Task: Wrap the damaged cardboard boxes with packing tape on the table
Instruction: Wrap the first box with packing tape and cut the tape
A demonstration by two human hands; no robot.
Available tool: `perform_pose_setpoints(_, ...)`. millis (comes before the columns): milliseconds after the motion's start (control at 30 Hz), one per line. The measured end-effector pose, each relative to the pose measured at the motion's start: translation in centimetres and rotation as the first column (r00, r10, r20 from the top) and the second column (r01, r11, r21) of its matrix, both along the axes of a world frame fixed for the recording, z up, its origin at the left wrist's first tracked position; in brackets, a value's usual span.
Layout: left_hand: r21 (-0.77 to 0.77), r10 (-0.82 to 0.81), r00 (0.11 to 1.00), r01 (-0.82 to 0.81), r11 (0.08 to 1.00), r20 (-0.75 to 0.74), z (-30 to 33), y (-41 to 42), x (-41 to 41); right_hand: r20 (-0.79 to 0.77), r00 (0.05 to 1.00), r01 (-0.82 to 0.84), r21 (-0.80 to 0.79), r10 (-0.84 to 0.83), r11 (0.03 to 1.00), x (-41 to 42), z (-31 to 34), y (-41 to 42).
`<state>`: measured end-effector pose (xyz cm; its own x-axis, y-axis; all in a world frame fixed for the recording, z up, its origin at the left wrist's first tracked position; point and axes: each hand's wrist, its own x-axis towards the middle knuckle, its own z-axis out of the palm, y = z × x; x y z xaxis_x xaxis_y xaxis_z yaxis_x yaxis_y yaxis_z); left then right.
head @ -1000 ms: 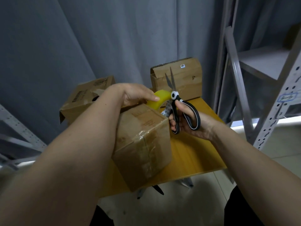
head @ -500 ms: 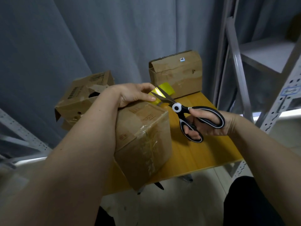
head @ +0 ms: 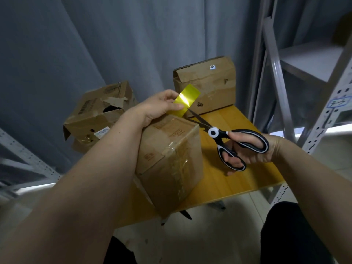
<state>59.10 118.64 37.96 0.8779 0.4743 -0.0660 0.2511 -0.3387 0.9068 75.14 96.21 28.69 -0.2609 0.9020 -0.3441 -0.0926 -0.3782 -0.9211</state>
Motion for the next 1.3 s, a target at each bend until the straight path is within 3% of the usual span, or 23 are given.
perform_pose_setpoints(200, 0.032, 0.1, 0.995, -0.101, 0.994, 0.02, 0.1, -0.1, 0.0, 0.031, 0.999, -0.019, -0.011, 0.019, 1.0, -0.2, 1.0, 0.6)
perform_pose_setpoints(500, 0.005, 0.101, 0.994, -0.101, 0.995, 0.034, 0.3, 0.0, 0.2, 0.192, 0.981, -0.029, 0.001, 0.028, 1.0, -0.6, 3.1, 3.3)
perform_pose_setpoints(867, 0.014, 0.112, 0.994, -0.112, 0.994, 0.014, 0.4, -0.1, 0.0, 0.191, 0.979, 0.037, 0.155, -0.067, 0.987, -0.8, 3.1, 4.2)
perform_pose_setpoints(1300, 0.086, 0.12, 0.992, -0.122, 0.989, 0.026, 0.9, -1.0, -0.2, 0.272, 0.962, -0.027, 0.095, 0.0, 0.995, -1.1, 4.8, 4.0)
